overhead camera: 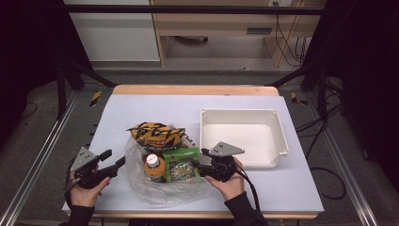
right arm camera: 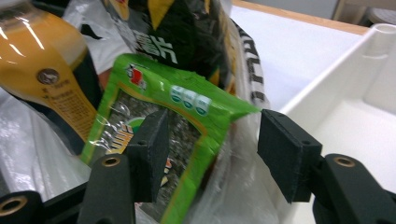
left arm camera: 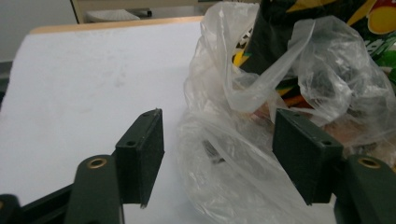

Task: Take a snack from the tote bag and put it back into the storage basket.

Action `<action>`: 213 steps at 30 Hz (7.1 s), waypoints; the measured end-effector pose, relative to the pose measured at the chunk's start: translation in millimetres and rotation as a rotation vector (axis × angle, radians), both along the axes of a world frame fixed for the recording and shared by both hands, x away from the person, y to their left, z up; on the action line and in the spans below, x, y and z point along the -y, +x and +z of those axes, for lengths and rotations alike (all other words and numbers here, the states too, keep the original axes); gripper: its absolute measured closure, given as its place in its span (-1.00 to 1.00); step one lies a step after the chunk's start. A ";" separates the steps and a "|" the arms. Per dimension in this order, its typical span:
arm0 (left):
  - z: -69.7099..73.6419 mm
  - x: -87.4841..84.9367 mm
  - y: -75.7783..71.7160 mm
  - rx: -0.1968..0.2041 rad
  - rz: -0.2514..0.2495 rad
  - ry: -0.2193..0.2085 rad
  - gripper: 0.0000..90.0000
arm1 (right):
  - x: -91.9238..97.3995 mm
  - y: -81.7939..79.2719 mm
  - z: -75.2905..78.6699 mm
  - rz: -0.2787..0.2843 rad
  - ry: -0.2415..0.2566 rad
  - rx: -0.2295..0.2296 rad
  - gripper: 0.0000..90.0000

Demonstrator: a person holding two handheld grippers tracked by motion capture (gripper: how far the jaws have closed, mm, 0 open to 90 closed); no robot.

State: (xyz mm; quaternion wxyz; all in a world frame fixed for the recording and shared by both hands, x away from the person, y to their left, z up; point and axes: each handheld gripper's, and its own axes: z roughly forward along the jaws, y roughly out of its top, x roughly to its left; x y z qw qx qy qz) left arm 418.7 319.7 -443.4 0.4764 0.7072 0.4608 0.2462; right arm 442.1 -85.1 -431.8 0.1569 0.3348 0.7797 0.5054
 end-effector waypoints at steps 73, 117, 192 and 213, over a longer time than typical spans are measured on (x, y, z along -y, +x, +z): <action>-14.4 0.9 2.1 -0.077 0.023 0.044 -0.25 | -11.2 17.4 -9.8 0.069 0.084 -0.073 0.03; -14.2 -0.5 2.1 -0.070 0.033 0.045 -0.27 | 9.0 -12.9 63.1 0.066 0.233 0.189 0.75; -13.8 -7.5 6.9 -0.060 0.051 0.042 -0.30 | 87.4 113.0 21.0 -0.264 0.105 0.130 0.74; -14.9 -6.5 7.8 -0.064 0.046 0.045 -0.30 | 84.5 136.3 -3.9 -0.357 0.031 0.105 0.46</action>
